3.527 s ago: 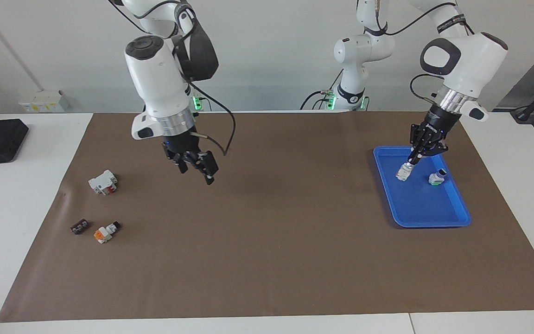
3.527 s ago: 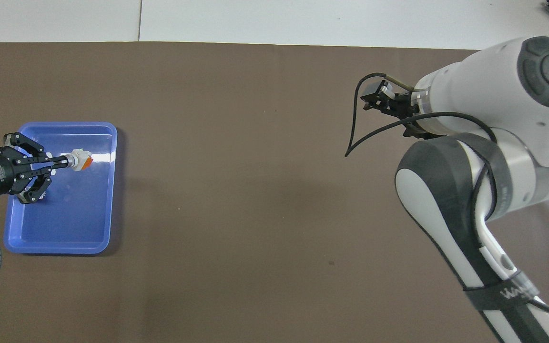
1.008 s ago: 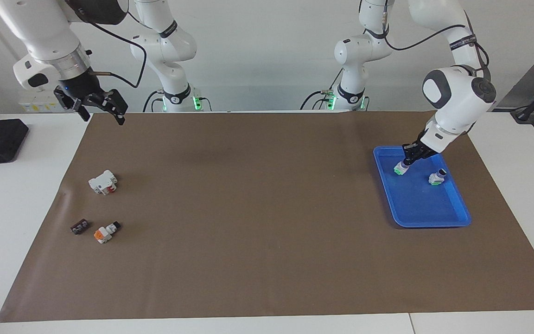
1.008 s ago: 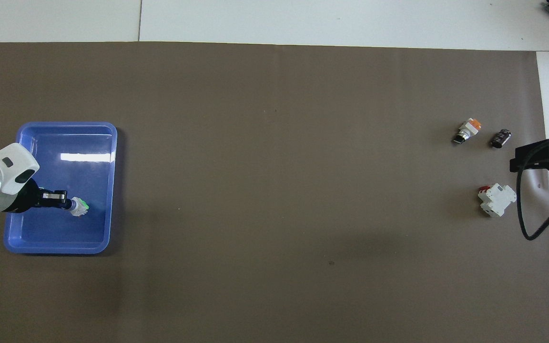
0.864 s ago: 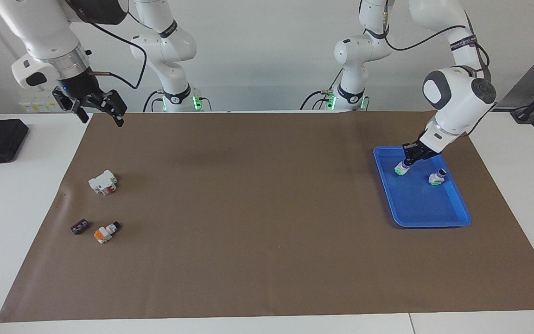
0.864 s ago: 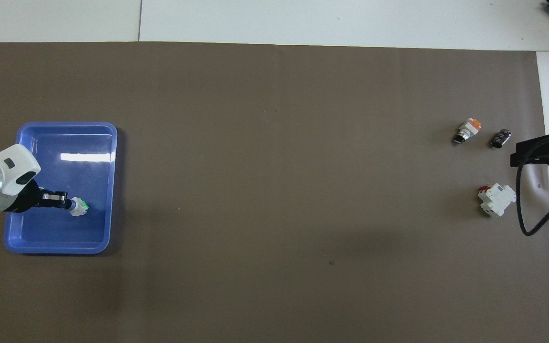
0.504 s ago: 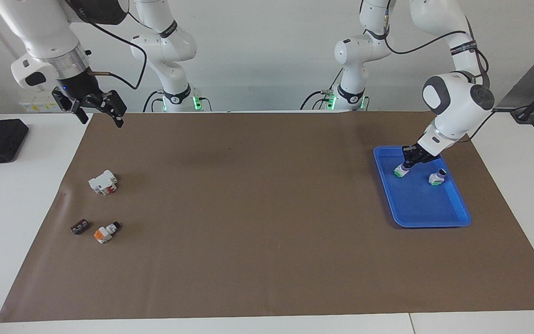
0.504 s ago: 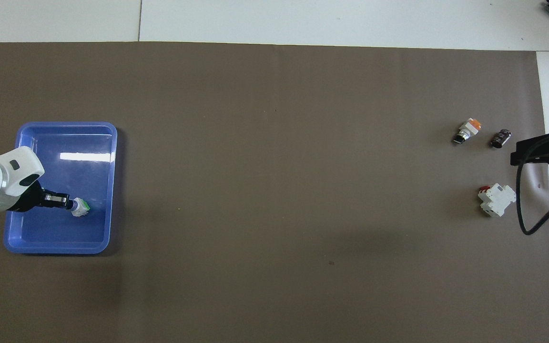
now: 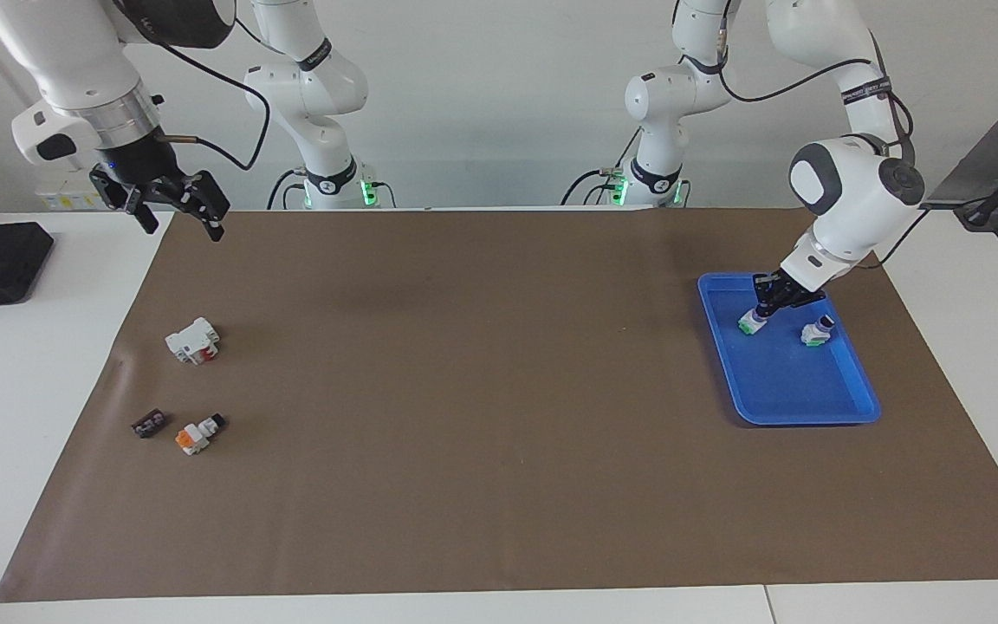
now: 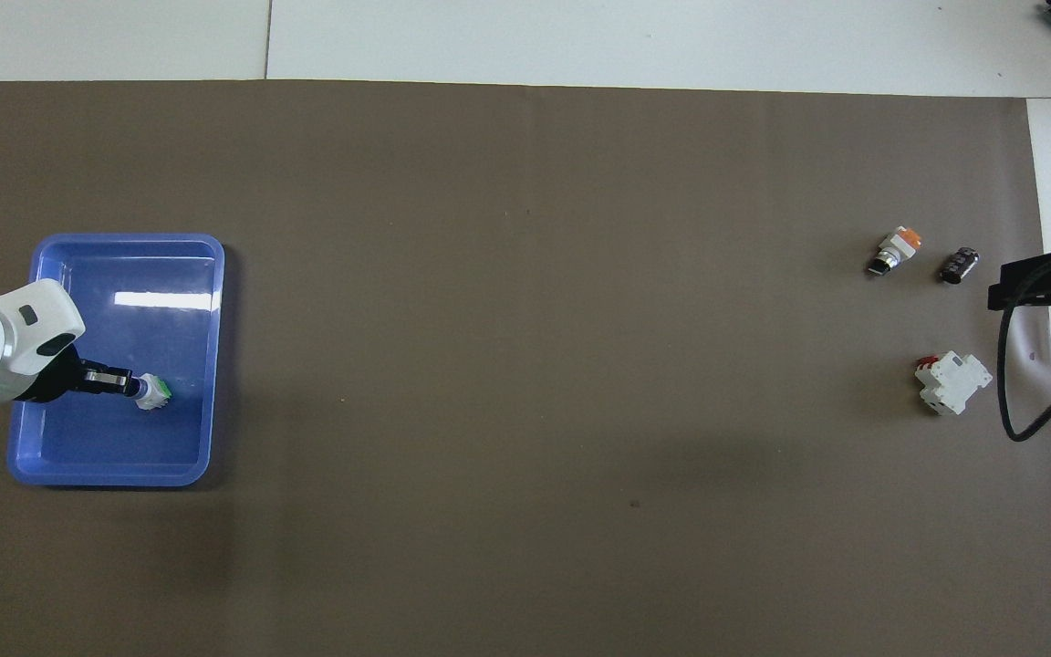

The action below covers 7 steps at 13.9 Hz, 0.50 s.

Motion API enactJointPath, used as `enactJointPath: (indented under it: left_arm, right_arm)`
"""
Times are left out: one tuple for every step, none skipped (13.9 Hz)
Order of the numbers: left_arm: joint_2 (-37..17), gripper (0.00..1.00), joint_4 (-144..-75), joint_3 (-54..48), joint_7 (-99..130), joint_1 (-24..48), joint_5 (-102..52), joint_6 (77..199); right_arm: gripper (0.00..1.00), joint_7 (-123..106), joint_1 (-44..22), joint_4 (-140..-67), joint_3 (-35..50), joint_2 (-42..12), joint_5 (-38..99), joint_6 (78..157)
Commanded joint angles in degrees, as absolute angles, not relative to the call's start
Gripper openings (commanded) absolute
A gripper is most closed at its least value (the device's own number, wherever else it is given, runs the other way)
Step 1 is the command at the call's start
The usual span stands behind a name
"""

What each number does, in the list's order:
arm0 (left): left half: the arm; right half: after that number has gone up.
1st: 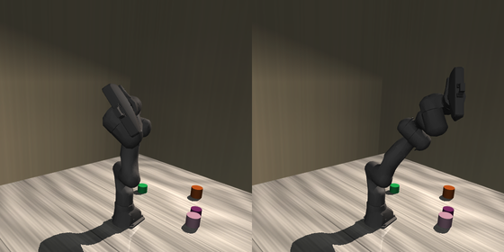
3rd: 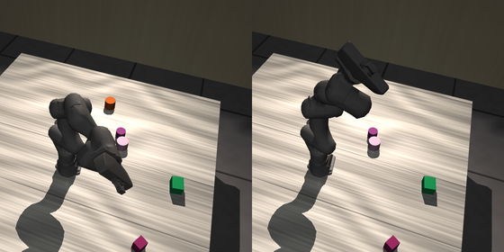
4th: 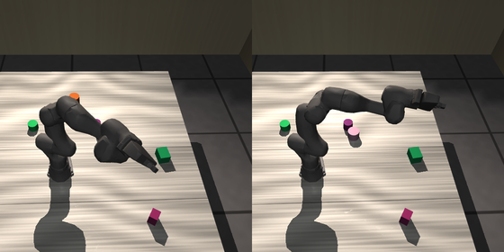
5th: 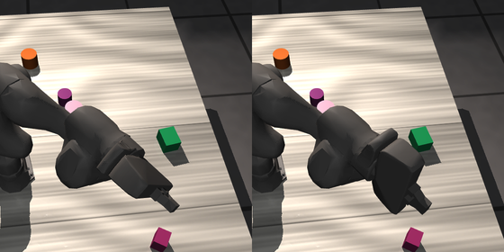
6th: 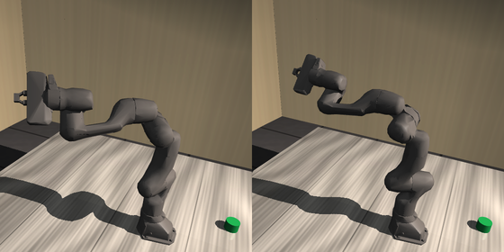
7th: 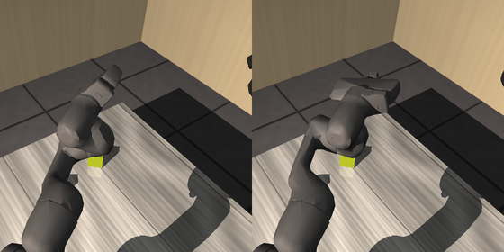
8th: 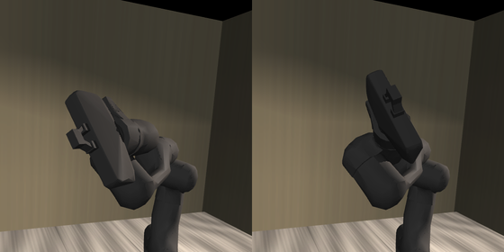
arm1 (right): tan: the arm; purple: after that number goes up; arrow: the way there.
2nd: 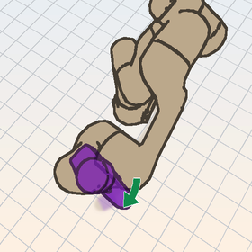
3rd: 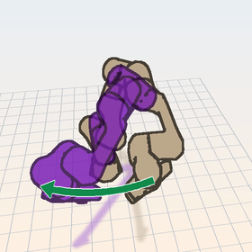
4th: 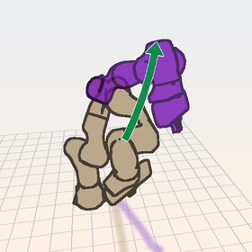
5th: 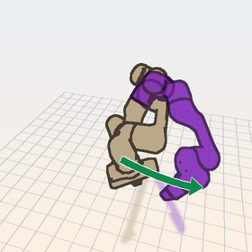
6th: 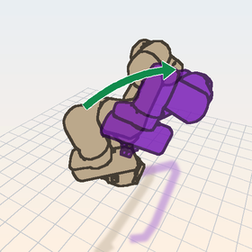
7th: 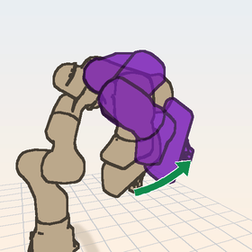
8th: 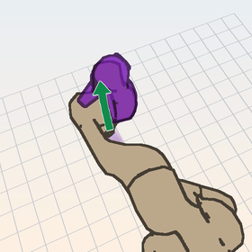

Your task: Turn and place switch with both arms

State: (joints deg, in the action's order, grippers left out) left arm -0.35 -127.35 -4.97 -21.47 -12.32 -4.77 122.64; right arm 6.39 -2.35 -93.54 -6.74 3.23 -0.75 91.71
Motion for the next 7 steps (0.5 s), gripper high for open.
enactJointPath:
  left_arm:
    - [-0.88,0.00,-126.83,-4.75,-21.89,-11.95,-3.69,123.05]
    - [-1.14,0.00,-126.74,-4.75,-21.88,-11.78,-3.69,123.05]
    - [-1.23,0.07,-126.56,-4.75,-21.97,-11.69,-3.69,122.87]
    - [-1.40,0.17,-125.61,-4.75,-21.89,-11.60,-3.69,122.35]
    - [-1.75,0.24,-124.73,-4.75,-21.88,-11.60,-3.69,121.30]
    - [-2.11,0.30,-123.50,-4.83,-21.88,-11.60,-3.69,120.16]
    - [-2.28,0.33,-122.44,-4.83,-21.88,-11.51,-3.60,119.28]
  right_arm:
    - [1.00,5.80,-1.15,-95.54,-6.77,4.66,0.26,93.43]
    - [1.00,5.02,-0.71,-95.54,-6.77,4.57,0.26,93.43]
    - [1.00,4.84,-0.70,-95.45,-6.77,4.57,0.26,93.43]
    - [1.00,4.83,-0.70,-95.45,-6.77,4.57,0.26,93.51]
    - [1.00,4.75,-0.62,-95.36,-6.77,4.48,0.26,93.60]
    - [1.00,4.75,-0.53,-95.27,-6.77,4.48,0.26,93.78]
    - [1.00,4.83,-0.53,-95.27,-6.85,4.48,0.26,93.87]
